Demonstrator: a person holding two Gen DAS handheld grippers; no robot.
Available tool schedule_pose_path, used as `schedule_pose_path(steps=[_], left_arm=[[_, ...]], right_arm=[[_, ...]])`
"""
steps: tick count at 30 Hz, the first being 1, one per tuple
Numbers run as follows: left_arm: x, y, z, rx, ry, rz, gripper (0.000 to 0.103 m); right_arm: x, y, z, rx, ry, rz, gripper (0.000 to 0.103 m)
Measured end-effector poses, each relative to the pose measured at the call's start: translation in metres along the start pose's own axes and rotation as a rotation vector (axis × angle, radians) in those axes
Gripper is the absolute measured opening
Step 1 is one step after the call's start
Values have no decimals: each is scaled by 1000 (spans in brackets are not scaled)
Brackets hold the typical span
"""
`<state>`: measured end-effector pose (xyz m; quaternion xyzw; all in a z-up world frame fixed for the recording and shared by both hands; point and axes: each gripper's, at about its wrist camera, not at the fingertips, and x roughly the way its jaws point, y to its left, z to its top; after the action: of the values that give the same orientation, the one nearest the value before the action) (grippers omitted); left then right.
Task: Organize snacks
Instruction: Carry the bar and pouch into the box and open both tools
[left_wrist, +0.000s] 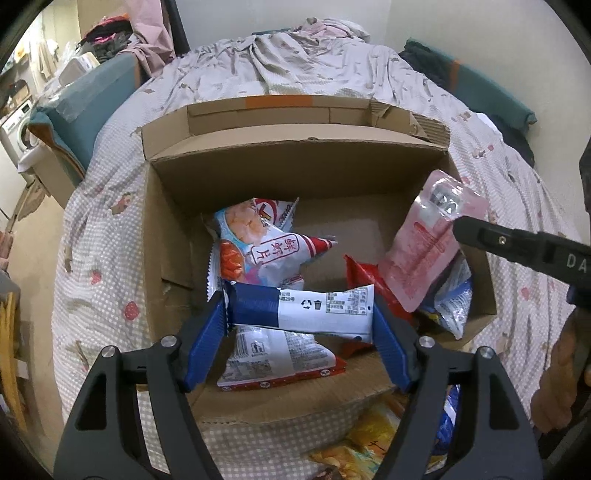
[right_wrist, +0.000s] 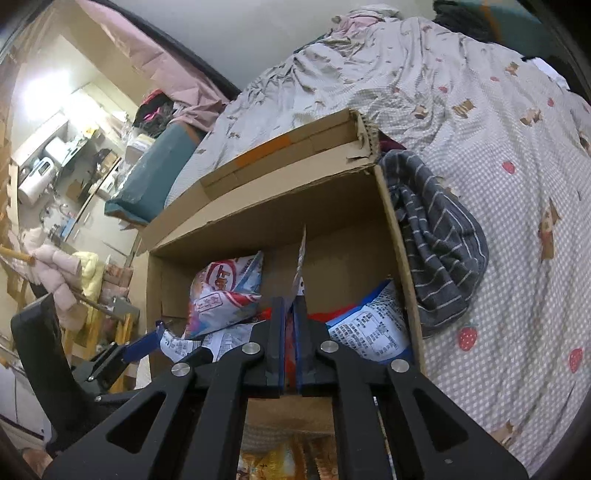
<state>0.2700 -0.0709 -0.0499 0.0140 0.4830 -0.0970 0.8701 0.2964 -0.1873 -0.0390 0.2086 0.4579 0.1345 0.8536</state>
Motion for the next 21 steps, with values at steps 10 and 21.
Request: schedule_pose_path(steps=[10,21], left_arm=[[-8,7,1,-55,-26,-22,94],[-13,8,3,-57,-45,-12,95]], right_arm=[[-7,2,3,-47,-28,-78,60],[-20,4,6,-48,-85,-60,89]])
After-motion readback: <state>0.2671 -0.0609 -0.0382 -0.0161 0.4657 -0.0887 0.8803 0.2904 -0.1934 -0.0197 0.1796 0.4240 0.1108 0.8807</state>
